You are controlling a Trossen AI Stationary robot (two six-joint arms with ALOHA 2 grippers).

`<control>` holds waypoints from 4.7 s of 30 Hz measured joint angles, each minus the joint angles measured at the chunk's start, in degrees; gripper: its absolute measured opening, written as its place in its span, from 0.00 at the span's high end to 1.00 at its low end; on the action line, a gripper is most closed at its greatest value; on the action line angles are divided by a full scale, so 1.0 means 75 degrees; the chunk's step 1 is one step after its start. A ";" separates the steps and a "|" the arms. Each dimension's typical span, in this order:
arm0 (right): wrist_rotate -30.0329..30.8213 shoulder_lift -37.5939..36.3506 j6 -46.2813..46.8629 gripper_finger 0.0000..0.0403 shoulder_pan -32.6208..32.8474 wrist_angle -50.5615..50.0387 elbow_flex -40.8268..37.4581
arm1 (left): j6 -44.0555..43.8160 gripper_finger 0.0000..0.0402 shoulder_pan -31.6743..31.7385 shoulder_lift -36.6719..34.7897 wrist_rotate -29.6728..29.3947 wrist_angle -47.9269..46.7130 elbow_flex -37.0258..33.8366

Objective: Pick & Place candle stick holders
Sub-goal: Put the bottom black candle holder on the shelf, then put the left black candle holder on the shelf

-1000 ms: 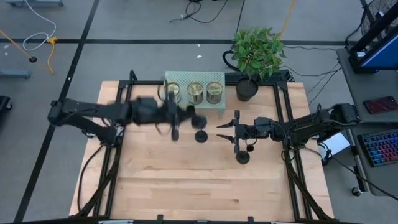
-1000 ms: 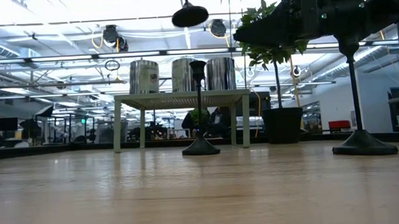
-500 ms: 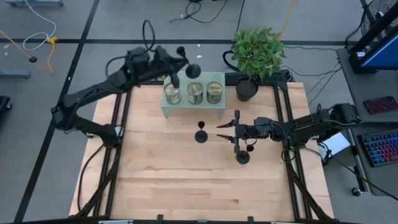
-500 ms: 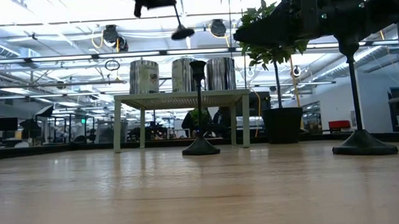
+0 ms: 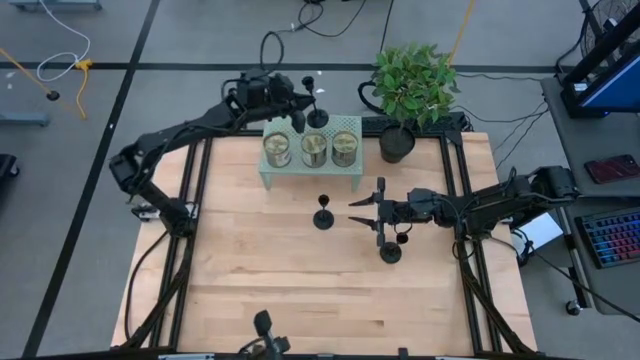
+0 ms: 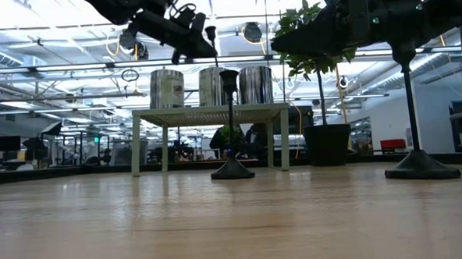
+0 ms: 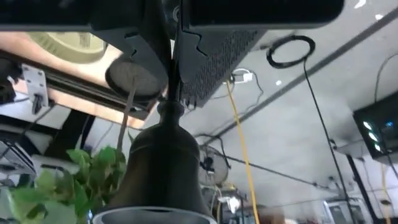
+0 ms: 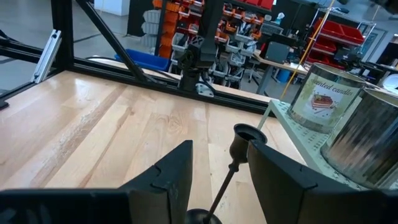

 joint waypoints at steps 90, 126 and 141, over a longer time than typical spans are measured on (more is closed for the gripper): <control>-0.0003 0.0000 0.0207 0.64 0.0006 -0.0384 0.0000 | 0.1445 0.50 -0.0095 -0.0127 -0.0191 -0.1549 0.0000; -0.0003 0.0000 0.0408 0.64 0.0005 -0.0431 0.0000 | 0.1730 0.64 -0.3958 -0.1866 0.0844 -0.1640 -0.3374; -0.0003 -0.0003 0.0408 0.64 0.0005 -0.0425 -0.0003 | -0.0006 0.64 -0.4964 0.0085 -0.1824 0.4324 -0.5527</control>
